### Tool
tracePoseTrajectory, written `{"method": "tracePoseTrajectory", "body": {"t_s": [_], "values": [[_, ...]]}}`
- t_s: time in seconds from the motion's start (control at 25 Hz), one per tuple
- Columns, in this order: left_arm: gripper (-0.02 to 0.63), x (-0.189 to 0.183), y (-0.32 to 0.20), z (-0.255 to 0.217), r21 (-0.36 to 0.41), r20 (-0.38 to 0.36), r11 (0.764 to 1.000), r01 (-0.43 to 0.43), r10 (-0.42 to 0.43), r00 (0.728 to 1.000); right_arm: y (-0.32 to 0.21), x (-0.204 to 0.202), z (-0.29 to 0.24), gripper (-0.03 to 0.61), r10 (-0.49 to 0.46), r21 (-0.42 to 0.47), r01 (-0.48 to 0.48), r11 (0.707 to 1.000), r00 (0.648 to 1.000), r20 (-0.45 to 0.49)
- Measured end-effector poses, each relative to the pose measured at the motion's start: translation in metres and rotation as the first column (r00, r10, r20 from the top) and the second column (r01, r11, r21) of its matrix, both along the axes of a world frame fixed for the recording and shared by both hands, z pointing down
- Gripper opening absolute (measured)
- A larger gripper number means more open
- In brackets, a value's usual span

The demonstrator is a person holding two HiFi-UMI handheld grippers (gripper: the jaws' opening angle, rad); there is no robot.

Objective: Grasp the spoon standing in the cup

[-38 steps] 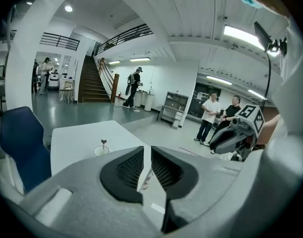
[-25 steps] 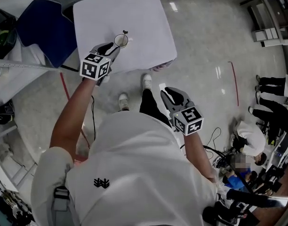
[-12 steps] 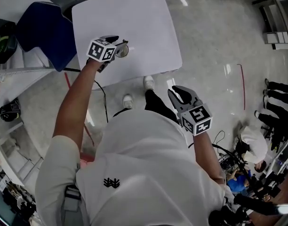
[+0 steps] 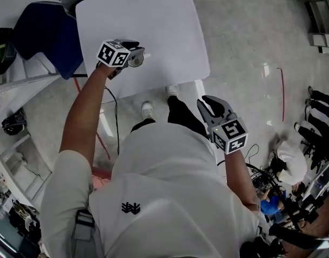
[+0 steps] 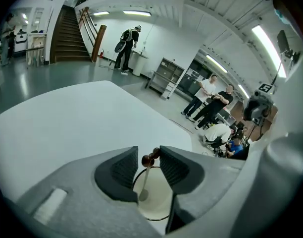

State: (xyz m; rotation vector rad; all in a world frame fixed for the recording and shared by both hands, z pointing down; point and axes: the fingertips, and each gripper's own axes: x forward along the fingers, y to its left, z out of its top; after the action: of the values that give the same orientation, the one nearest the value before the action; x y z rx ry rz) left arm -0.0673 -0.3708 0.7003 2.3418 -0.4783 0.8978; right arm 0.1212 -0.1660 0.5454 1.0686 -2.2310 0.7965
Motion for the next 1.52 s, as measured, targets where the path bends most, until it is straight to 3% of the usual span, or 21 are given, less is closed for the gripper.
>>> {"method": "tracePoseTrajectory", "body": {"t_s": [0.08, 0.36, 0.72, 1.12, 1.52], "values": [[0.086, 0.001, 0.0, 0.0, -0.002, -0.011, 1.0, 0.003, -0.003, 1.0, -0.004, 0.003, 0.002, 0.077, 0.002, -0.001, -0.002, 1.0, 1.0, -0.001], [0.057, -0.002, -0.001, -0.012, 0.03, -0.035, 0.999, 0.025, -0.024, 0.999, -0.01, 0.004, 0.001, 0.075, 0.0, 0.003, 0.0, 1.0, 1.0, -0.008], [0.054, -0.01, -0.004, -0.05, 0.137, -0.062, 0.985, 0.102, -0.094, 0.994, -0.005, -0.004, -0.006, 0.074, -0.026, 0.03, 0.026, 0.999, 1.0, 0.005], [0.052, -0.042, -0.003, -0.117, 0.245, -0.1, 0.946, 0.211, -0.192, 0.976, 0.009, -0.034, -0.011, 0.069, -0.05, 0.067, 0.05, 0.997, 0.999, -0.003], [0.052, -0.068, 0.041, -0.208, 0.285, -0.224, 0.886, 0.366, -0.31, 0.924, 0.026, -0.058, -0.025, 0.069, -0.068, 0.113, 0.069, 0.991, 0.998, -0.013]]}}
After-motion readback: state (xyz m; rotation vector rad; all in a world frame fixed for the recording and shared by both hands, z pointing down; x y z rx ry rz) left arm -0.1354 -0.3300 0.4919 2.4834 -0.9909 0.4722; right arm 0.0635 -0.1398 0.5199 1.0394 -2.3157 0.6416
